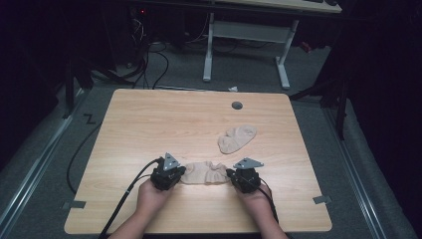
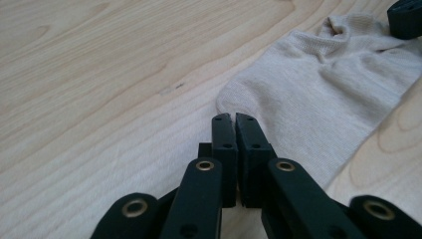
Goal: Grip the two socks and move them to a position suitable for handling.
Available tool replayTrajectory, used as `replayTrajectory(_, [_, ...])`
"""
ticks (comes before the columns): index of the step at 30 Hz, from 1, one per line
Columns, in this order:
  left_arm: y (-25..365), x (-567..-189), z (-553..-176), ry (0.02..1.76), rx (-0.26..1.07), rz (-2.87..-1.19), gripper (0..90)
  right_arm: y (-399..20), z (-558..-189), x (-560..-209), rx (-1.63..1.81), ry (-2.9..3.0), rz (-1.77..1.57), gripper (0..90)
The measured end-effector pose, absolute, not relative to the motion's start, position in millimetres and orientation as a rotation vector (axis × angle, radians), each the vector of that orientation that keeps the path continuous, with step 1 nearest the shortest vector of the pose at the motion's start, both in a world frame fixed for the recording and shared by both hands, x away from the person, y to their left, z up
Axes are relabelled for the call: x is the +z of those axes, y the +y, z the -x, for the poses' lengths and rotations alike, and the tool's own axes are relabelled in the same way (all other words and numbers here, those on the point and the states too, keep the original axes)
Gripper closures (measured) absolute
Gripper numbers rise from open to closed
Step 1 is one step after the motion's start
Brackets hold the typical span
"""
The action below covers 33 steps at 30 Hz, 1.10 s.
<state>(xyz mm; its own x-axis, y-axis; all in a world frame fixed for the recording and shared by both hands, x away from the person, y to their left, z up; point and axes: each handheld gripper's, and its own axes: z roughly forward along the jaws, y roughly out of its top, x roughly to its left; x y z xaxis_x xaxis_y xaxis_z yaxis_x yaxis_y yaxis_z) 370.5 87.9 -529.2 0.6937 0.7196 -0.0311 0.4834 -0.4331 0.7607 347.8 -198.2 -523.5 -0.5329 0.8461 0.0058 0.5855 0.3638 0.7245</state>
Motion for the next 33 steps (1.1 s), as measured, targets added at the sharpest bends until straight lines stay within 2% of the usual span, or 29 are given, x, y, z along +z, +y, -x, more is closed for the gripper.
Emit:
replayTrajectory(12, [124.5,-528.9,-318.6,0.852,0.439,-2.119,87.4,-179.2,-311.4,-522.5,1.026,2.284,-1.169,89.0])
replayTrajectory(18, [125.5,-526.7,-321.6,0.832,0.47,-2.137,87.4,-178.6,-299.3,-526.7,1.04,2.278,-1.156,89.0])
replayTrajectory(27, [121.3,-532.0,-332.3,0.838,0.461,-2.162,86.6,-177.9,-315.3,-527.6,1.004,2.248,-1.196,88.6])
replayTrajectory(28, [121.5,-532.5,-331.4,0.84,0.468,-2.16,86.6,-177.9,-316.1,-529.0,1.001,2.249,-1.2,85.1])
replayTrajectory(29, [122.5,-532.2,-330.9,0.844,0.471,-2.154,82.5,-178.7,-315.8,-529.1,1.011,2.244,-1.208,78.0])
replayTrajectory(32, [131.7,-530.6,-329.9,0.873,0.469,-2.101,58.7,-184.7,-311.7,-525.6,1.055,2.189,-1.224,66.3])
replayTrajectory(33, [135.9,-530.3,-329.4,0.887,0.479,-2.082,56.1,-186.2,-311.5,-524.7,1.057,2.177,-1.223,65.0])
